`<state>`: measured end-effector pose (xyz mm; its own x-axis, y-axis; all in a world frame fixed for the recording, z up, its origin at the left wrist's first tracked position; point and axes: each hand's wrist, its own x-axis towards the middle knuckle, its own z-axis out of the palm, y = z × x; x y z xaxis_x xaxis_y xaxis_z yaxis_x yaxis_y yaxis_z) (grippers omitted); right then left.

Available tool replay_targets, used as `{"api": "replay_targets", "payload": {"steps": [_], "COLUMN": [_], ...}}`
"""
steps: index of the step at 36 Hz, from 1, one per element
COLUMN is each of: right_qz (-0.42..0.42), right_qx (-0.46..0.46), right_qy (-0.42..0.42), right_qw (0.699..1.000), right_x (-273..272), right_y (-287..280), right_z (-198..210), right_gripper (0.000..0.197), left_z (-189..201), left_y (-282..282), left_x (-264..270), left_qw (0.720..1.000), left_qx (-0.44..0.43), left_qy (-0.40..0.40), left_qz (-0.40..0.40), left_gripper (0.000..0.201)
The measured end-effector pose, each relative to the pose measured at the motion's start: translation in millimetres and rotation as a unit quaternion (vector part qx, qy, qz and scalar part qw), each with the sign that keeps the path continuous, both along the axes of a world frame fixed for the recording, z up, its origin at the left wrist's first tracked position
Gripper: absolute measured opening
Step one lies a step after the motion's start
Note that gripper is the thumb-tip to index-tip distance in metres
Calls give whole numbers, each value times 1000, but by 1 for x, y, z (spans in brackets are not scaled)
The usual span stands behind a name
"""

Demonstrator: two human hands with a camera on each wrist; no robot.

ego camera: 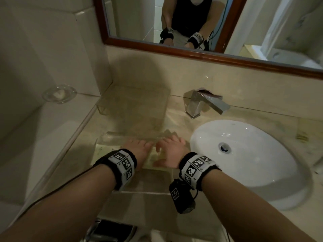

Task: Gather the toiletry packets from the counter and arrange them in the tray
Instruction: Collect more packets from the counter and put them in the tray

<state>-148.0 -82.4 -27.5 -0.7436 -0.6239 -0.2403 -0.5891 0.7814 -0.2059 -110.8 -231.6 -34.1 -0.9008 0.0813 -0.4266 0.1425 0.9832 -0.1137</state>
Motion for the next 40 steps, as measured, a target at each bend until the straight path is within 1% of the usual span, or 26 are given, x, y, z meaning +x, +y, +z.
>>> {"api": "replay_targets", "payload": {"steps": [4, 7, 10, 15, 20, 23, 25, 29, 31, 35, 38, 40], "right_qz": [55, 73, 70, 69, 49, 30, 14, -37, -60, -112, -153, -179], "right_qx": [37, 71, 71, 69, 30, -6, -37, -87, -93, -89, -97, -99], "right_qy": [16, 9, 8, 5, -6, -4, 6, 19, 24, 27, 26, 22], "right_qw": [998, 995, 995, 995, 998, 1000, 999, 995, 994, 989, 983, 979], "right_x": [3, 3, 2, 0, 2, 2, 0, -8, -13, -21, -25, -26], "right_y": [0, -3, -4, -3, 4, 13, 22, 51, 71, 117, 162, 192], "right_z": [-5, -8, -10, -9, -7, -3, 1, 9, 14, 20, 23, 24], "right_gripper": [58, 66, 59, 59, 58, 56, 57, 66, 69, 68, 65, 64], "left_z": [-2, 2, 8, 13, 18, 29, 38, 52, 56, 59, 59, 58], "left_y": [-1, -1, 0, 4, 6, 14, 22, 47, 63, 100, 136, 161], "left_x": [3, 4, 4, 3, 3, 2, -2, -13, -19, -31, -40, -47], "left_qw": [1000, 1000, 999, 999, 999, 999, 1000, 1000, 1000, 999, 996, 995], "left_qx": [10, -11, -25, -32, -28, -31, -27, 4, 16, 48, 79, 83], "left_qy": [13, -6, -23, -30, -29, -20, -9, 2, 6, 7, 2, 0], "left_qz": [19, 9, 4, 3, 11, 13, 9, -2, -7, -15, -30, -46], "left_gripper": [73, 70, 63, 66, 61, 64, 61, 50, 46, 55, 59, 61]}}
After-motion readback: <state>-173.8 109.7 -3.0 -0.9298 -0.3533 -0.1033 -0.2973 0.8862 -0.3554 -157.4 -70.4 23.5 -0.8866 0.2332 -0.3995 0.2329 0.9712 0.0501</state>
